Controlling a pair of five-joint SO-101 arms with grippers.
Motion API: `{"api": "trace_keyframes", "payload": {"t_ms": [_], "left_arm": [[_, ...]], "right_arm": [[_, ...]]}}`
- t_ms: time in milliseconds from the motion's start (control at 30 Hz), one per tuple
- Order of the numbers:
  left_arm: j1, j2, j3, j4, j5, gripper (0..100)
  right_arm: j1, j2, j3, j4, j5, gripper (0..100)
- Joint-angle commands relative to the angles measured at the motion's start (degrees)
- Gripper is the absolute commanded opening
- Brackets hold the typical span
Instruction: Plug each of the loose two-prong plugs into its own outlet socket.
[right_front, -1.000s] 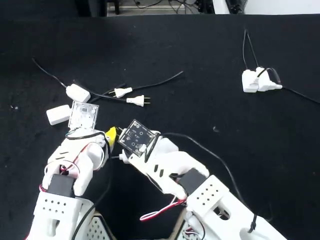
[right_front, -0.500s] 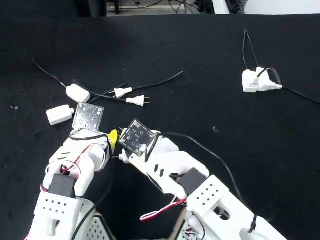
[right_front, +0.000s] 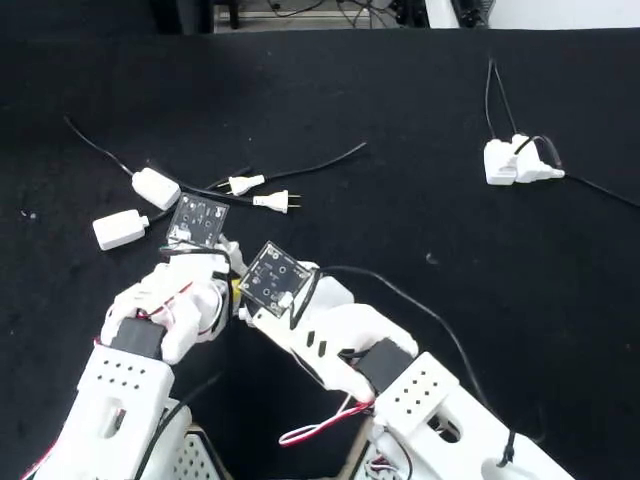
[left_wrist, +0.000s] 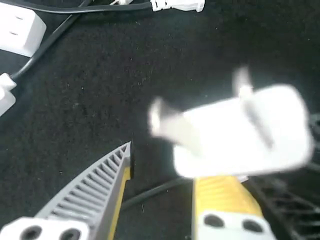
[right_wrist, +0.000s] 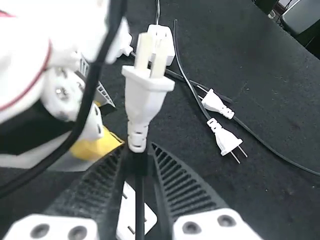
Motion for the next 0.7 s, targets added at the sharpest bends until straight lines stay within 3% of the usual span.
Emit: {"api": "trace_keyframes", "payload": {"t_ms": [0,233,333,533,667], "left_arm": [[-3.9,-3.1,-3.6,-0.3,-0.1,20],[-8.3,-13.8,-0.4,0.0,1.7,20],[-10.3,-18.3,1.3,0.1,3.1,20],[-10.2,-21.7,2.9,-0.4,3.1,20],[-10.2,-21.7,3.0,-0.4,3.2,20]], "right_arm": [[-0.6,-1.5,-1.6,-1.8,-0.4,1.1],[-0.4,-1.5,-1.8,-1.3,-0.2,1.1],[5.0,-1.5,-2.6,3.4,0.1,1.1],[22.4,-1.5,-19.6,25.9,11.7,1.1],[26.6,-1.1,-37.5,45.1,16.1,1.1]]}}
